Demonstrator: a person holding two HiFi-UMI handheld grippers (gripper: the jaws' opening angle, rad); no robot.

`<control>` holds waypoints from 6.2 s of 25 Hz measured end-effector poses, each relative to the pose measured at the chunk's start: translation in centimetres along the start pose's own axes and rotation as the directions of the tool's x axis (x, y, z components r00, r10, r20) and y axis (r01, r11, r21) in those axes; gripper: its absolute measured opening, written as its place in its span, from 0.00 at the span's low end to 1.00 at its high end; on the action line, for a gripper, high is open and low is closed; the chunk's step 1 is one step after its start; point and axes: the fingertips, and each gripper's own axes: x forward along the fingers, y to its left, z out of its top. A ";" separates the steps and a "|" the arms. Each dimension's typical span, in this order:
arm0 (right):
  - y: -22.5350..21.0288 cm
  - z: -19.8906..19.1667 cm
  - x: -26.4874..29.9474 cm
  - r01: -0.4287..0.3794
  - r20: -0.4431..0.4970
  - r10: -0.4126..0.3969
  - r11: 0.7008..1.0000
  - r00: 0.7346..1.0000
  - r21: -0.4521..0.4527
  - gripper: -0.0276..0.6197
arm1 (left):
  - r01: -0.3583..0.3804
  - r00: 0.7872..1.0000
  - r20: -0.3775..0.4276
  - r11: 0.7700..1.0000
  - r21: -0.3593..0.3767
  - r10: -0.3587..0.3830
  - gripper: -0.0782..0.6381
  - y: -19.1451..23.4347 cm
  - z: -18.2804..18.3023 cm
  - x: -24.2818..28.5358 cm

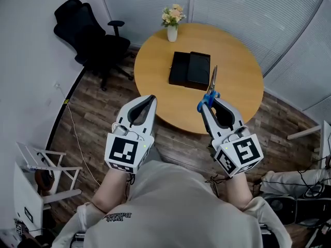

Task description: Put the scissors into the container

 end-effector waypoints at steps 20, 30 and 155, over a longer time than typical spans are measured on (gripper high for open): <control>-6.7 0.9 20.4 0.243 -0.115 -0.238 0.970 0.964 0.027 0.19 | 0.279 0.959 -0.040 0.960 -0.013 -0.279 0.14 17.4 -2.3 16.1; -8.7 0.8 27.8 0.360 -0.144 -0.354 0.933 0.924 0.018 0.19 | 0.378 0.925 -0.015 0.924 -0.047 -0.379 0.14 24.0 -2.8 21.9; -18.4 -40.3 33.9 0.656 -0.941 0.022 0.712 0.337 0.251 0.19 | 0.341 0.741 -0.488 0.884 -0.318 -0.462 0.14 18.6 -31.9 33.3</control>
